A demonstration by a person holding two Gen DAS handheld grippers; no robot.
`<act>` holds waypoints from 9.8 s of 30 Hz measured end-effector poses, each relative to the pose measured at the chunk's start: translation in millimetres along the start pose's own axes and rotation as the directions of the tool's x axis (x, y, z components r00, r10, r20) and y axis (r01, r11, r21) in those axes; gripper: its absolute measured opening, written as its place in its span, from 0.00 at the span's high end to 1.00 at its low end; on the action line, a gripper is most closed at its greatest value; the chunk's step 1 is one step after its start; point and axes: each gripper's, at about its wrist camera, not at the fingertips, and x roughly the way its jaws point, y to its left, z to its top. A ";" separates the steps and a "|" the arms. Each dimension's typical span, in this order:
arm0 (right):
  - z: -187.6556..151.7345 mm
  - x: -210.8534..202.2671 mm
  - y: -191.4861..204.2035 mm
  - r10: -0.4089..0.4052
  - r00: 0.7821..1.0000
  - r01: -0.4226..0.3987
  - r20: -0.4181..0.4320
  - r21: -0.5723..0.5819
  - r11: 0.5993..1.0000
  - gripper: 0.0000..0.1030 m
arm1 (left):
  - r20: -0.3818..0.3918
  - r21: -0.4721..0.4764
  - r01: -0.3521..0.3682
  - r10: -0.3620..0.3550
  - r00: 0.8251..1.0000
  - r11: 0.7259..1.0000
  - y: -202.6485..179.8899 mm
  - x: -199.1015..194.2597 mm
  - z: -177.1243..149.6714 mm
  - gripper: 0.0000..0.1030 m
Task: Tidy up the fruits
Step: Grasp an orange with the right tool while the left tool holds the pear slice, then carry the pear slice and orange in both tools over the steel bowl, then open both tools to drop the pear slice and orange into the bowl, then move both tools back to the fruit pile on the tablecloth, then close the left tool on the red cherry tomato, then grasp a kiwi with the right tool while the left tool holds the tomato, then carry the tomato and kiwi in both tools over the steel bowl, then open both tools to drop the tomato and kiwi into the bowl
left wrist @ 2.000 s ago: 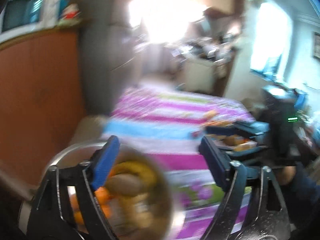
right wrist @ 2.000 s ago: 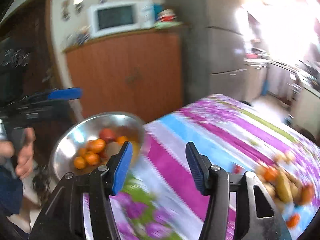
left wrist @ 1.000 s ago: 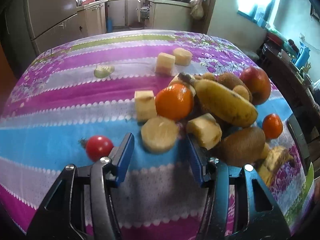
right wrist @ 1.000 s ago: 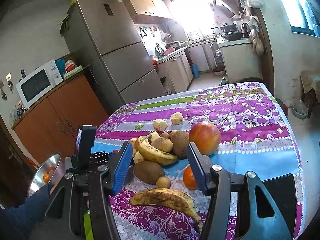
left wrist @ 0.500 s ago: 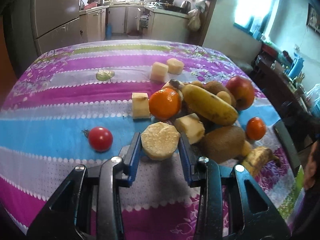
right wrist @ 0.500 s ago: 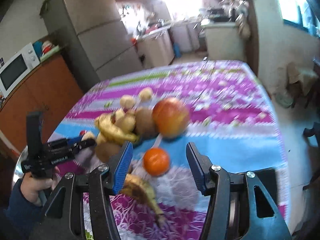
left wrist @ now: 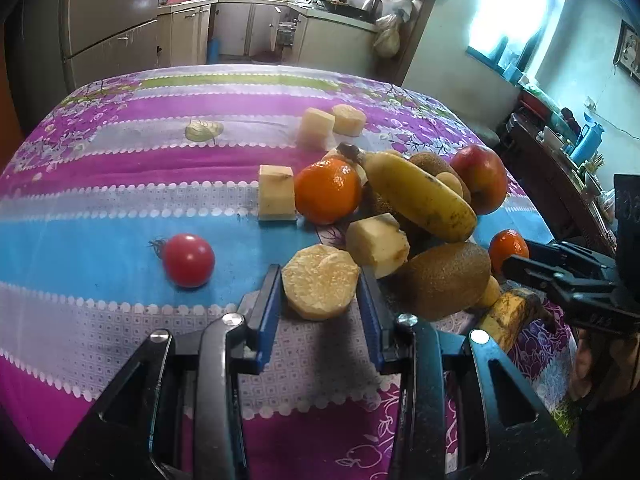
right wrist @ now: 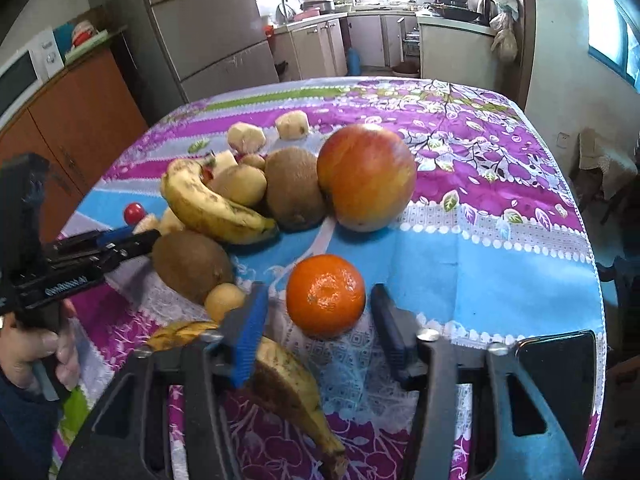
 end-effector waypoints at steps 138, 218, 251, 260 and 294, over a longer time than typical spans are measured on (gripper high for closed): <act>-11.9 -92.8 36.8 0.193 0.919 -0.208 0.343 0.007 0.978 0.17 | -0.016 -0.048 -0.158 0.158 0.987 0.986 46.6 -0.9 11.1 0.56; -15.1 -43.4 105.2 0.158 0.981 -0.145 0.108 -0.120 0.982 0.34 | 0.002 -0.071 -0.035 0.035 0.999 0.997 42.5 1.3 11.4 0.69; 30.6 -153.0 232.3 0.337 0.896 -0.226 0.290 -0.355 0.907 0.34 | 0.410 -0.106 -0.168 0.197 0.890 0.980 61.8 -282.7 -40.8 0.72; 36.6 -127.6 355.7 0.488 0.866 -0.376 0.113 -0.496 0.782 0.34 | 0.336 -0.260 -0.289 0.367 0.867 0.921 145.2 -329.0 -97.9 0.72; -16.8 -19.5 447.8 0.412 0.880 -0.471 -0.236 -0.542 0.696 0.34 | 0.093 -0.301 -0.242 0.281 0.955 0.923 194.3 -281.1 -160.0 0.72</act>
